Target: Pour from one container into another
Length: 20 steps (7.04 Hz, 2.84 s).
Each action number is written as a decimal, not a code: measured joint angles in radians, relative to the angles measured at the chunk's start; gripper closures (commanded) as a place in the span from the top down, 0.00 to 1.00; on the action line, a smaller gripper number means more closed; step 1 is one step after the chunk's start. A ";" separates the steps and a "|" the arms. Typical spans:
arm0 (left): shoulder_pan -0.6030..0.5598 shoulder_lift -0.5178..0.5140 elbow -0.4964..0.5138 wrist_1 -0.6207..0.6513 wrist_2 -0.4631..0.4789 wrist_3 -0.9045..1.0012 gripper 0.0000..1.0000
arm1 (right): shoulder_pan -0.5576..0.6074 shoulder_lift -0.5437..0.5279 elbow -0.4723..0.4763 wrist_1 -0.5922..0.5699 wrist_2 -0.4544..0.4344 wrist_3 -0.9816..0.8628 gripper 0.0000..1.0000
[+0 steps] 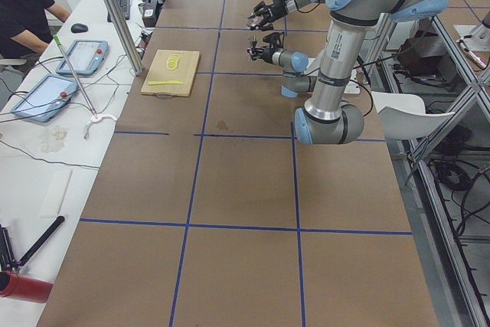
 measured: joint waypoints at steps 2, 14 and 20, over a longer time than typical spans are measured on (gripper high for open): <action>0.000 0.000 0.000 0.000 0.000 0.000 0.00 | -0.005 0.003 0.039 -0.113 0.014 -0.001 0.05; 0.000 0.000 -0.001 0.001 -0.002 0.002 0.00 | -0.007 0.093 0.074 -0.453 0.031 -0.174 0.06; 0.000 -0.001 -0.001 0.001 -0.002 0.002 0.00 | 0.007 0.158 0.073 -0.561 0.030 -0.254 0.07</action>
